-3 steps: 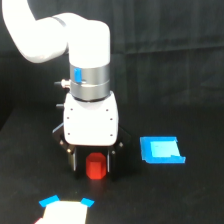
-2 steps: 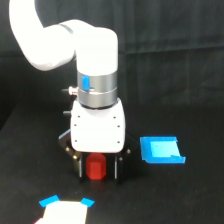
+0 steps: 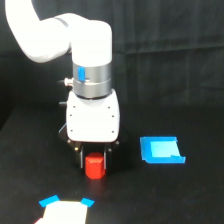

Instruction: Pick up the red object from the table

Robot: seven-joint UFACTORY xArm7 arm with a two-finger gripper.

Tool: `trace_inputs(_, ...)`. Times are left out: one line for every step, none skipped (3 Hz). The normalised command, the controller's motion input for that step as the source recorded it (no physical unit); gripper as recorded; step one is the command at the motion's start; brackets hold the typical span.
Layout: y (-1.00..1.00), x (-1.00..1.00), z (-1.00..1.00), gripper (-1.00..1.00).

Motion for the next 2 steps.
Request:
trace_inputs(0.52,0.38,0.98,-1.0)
trace_inputs(-0.23,0.59,1.0,-0.97)
